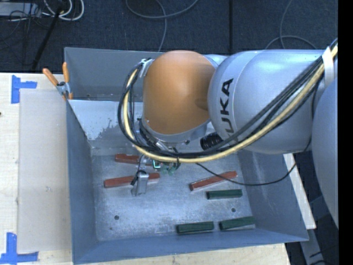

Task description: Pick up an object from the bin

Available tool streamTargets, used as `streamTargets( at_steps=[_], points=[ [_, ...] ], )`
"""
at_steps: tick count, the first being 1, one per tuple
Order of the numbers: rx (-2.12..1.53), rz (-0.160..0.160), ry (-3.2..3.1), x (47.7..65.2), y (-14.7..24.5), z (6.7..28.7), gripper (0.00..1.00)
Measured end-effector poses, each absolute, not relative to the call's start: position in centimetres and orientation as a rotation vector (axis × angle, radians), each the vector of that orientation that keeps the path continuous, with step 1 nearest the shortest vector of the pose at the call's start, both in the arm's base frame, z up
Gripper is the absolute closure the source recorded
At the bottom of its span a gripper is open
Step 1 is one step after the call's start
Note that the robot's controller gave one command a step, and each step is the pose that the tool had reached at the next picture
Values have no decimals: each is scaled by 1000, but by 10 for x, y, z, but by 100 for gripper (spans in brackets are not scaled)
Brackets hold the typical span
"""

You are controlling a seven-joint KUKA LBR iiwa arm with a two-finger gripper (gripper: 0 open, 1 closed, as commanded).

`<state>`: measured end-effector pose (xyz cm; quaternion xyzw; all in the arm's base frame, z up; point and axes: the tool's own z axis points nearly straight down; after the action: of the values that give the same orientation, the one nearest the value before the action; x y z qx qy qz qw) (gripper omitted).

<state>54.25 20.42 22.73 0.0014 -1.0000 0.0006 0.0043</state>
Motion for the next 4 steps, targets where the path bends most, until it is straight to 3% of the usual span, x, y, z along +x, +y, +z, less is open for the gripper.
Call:
streamTargets(
  at_steps=[1, 2, 3, 4],
  points=[
    [300, 4, -3120, 564, 171, 65, 0],
    [533, -2, -3100, 586, 202, 101, 0],
    [379, 1, -3117, 585, 170, 99, 0],
    [369, -2, -3118, 580, 175, 69, 0]
  ],
)
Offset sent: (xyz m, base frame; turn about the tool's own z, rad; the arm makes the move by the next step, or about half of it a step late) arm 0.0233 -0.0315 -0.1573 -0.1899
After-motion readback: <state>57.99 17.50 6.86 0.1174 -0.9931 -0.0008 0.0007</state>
